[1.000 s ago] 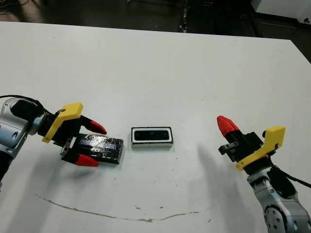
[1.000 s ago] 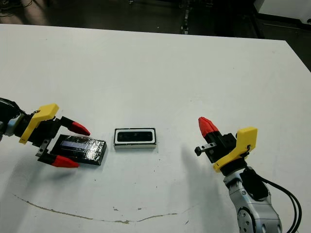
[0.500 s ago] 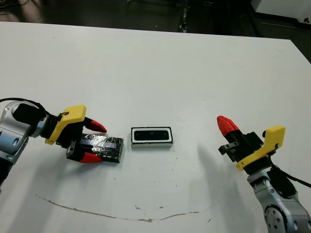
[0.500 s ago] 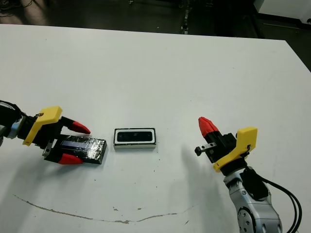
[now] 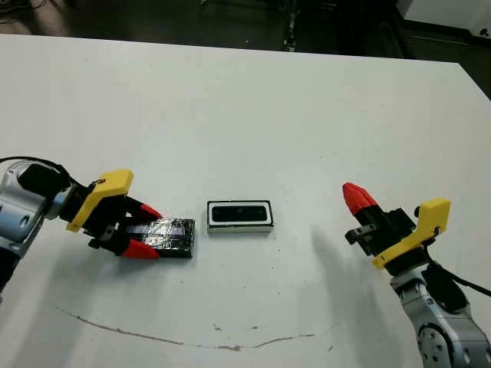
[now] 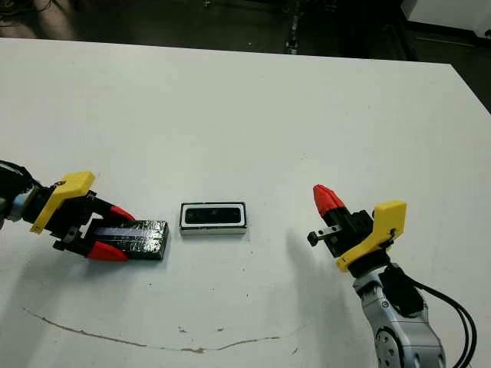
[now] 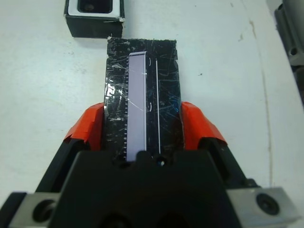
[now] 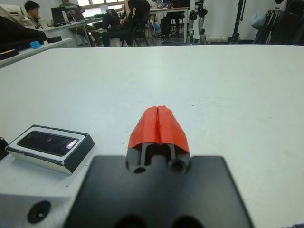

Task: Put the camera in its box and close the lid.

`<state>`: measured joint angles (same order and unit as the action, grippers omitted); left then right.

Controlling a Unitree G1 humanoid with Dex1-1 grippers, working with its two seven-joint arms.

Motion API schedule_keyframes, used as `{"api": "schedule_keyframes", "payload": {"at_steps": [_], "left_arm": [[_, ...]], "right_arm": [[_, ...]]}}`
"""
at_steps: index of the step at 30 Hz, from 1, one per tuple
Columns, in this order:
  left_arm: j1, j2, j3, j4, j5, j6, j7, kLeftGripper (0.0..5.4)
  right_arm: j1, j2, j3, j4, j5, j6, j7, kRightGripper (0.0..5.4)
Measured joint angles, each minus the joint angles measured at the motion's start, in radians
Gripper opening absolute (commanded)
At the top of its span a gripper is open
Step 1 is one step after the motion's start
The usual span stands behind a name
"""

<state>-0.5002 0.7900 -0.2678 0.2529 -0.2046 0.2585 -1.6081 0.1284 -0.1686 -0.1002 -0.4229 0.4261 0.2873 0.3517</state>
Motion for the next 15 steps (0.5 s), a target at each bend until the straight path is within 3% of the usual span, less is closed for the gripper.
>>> {"api": "schedule_keyframes", "payload": {"at_steps": [5, 15], "left_arm": [[-0.001, -0.001, 0.026, 0.014, -0.014, 0.012, 0.011, 3.16], [0.000, -0.039, 0.173, 0.037, -0.130, 0.127, 0.159, 3.16]], "right_arm": [[0.000, 0.000, 0.000, 0.000, 0.004, 0.000, 0.000, 0.00], [0.001, 0.000, 0.003, 0.000, -0.002, 0.000, 0.000, 0.00]]}}
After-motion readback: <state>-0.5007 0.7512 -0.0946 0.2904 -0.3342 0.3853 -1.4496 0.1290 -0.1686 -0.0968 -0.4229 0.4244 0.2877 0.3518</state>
